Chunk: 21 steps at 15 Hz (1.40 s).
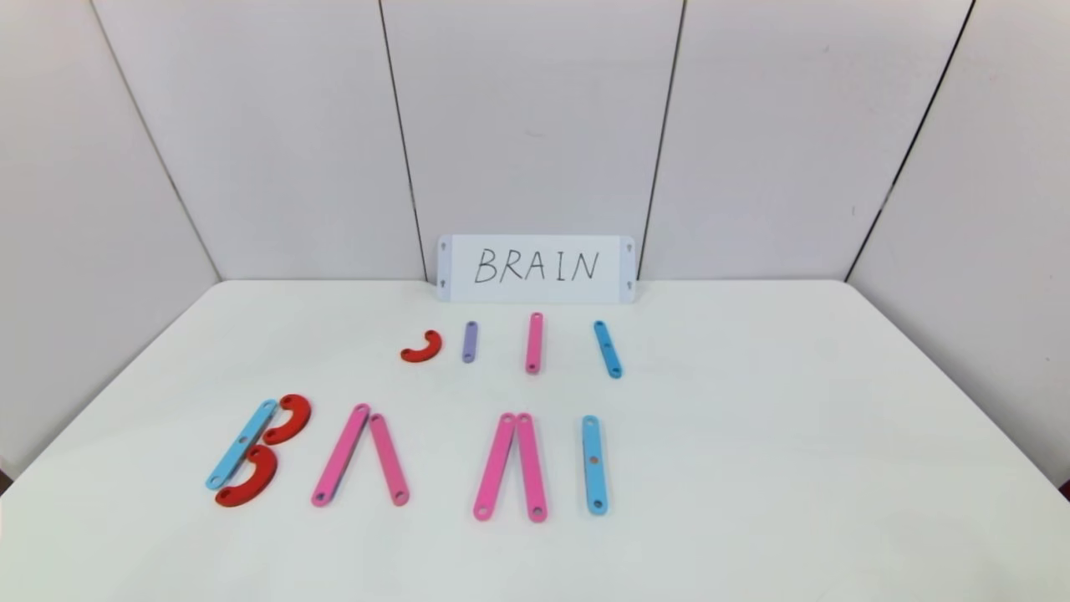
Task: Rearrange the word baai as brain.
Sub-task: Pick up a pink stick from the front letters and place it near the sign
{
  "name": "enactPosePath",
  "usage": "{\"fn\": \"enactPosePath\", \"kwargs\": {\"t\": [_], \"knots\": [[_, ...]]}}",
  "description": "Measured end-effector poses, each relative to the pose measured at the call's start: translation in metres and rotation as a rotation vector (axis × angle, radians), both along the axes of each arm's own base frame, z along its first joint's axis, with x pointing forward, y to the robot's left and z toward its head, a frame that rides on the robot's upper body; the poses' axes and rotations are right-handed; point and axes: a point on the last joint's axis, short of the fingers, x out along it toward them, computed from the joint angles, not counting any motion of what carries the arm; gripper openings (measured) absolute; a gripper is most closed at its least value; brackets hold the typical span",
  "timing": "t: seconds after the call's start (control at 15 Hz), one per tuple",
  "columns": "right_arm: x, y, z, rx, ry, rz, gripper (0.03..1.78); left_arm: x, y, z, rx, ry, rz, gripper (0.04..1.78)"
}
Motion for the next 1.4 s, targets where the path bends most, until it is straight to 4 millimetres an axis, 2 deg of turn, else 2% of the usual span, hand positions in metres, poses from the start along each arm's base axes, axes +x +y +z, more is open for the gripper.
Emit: {"fn": "enactPosePath", "kwargs": {"t": [0.4, 0.53, 0.8, 1.0, 1.13, 1.4], "knots": [[0.0, 0.0, 0.0, -0.013, 0.0, -0.003, 1.74, -0.001, 0.0, 0.003, 0.015, -0.007, 0.0, 1.74], [-0.004, 0.0, 0.01, -0.02, -0.023, -0.001, 1.74, -0.004, 0.0, 0.011, 0.015, -0.022, -0.012, 1.74], [-0.02, 0.0, 0.062, -0.023, -0.076, 0.024, 1.74, -0.003, 0.0, 0.043, 0.015, -0.015, -0.019, 1.74], [-0.015, 0.0, 0.109, -0.023, -0.058, 0.042, 1.74, 0.008, 0.0, 0.082, 0.016, 0.017, -0.022, 1.74], [0.001, 0.001, 0.136, -0.022, -0.015, 0.049, 1.74, 0.023, 0.0, 0.105, 0.018, 0.06, -0.028, 1.74], [0.053, 0.002, 0.19, -0.017, 0.078, 0.069, 1.74, 0.071, -0.001, 0.15, 0.046, 0.159, -0.053, 1.74]]}}
